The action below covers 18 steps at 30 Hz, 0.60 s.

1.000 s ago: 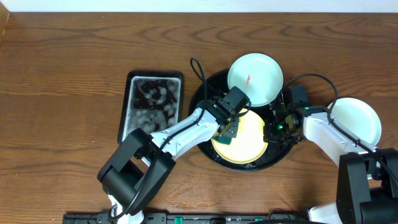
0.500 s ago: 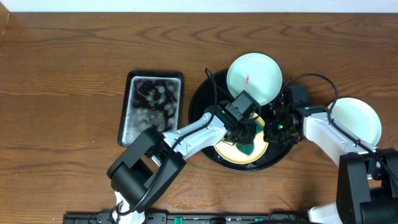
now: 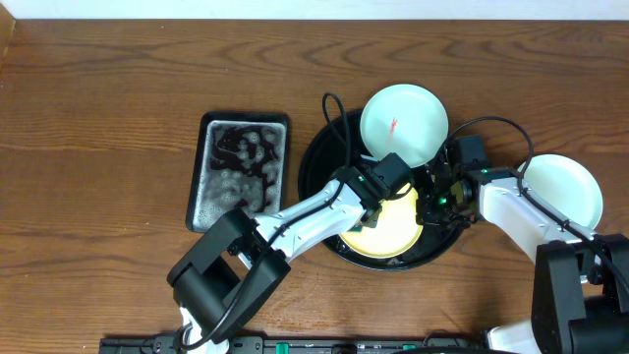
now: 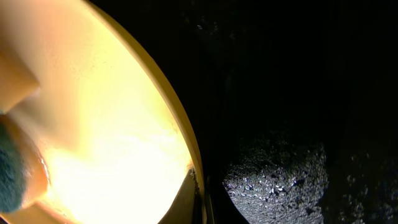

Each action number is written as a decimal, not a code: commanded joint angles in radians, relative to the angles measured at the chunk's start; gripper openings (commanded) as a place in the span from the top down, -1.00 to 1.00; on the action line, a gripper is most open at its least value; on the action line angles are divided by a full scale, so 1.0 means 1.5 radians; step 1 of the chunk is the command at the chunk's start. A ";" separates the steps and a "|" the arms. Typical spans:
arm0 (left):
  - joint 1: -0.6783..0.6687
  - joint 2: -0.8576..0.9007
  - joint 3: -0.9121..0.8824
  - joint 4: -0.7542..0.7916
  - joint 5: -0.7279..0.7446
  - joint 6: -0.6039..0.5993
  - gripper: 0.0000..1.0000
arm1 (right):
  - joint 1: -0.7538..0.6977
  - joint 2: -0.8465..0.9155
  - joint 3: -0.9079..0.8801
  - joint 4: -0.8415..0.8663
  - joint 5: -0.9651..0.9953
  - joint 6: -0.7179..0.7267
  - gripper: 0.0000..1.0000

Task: Clean dirty plates on tray and stack at the side
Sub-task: 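Scrub the yellow plate with the sponge while the right gripper holds it, then return the sponge to the basin with the left gripper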

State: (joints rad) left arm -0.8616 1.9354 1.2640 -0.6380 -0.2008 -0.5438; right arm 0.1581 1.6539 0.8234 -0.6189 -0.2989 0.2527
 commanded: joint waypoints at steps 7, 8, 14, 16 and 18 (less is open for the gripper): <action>0.004 0.025 0.117 -0.100 -0.141 0.038 0.85 | -0.004 0.015 -0.014 -0.001 0.076 0.004 0.97; 0.003 0.021 0.132 -0.112 -0.133 0.038 0.85 | -0.004 0.015 -0.014 -0.001 0.076 0.004 0.97; 0.008 -0.039 0.153 -0.151 -0.058 0.038 0.85 | -0.004 0.014 -0.014 -0.001 0.076 0.003 0.98; 0.019 -0.071 0.153 -0.175 -0.050 0.038 0.85 | -0.004 0.014 -0.014 -0.001 0.076 0.003 0.98; 0.041 -0.116 0.153 -0.212 -0.047 0.039 0.85 | -0.004 0.014 -0.014 0.001 0.074 0.000 0.98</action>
State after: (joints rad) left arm -0.8474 1.8858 1.4696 -0.9043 -0.2821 -0.4957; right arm 0.1581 1.6539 0.8227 -0.6128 -0.2970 0.2527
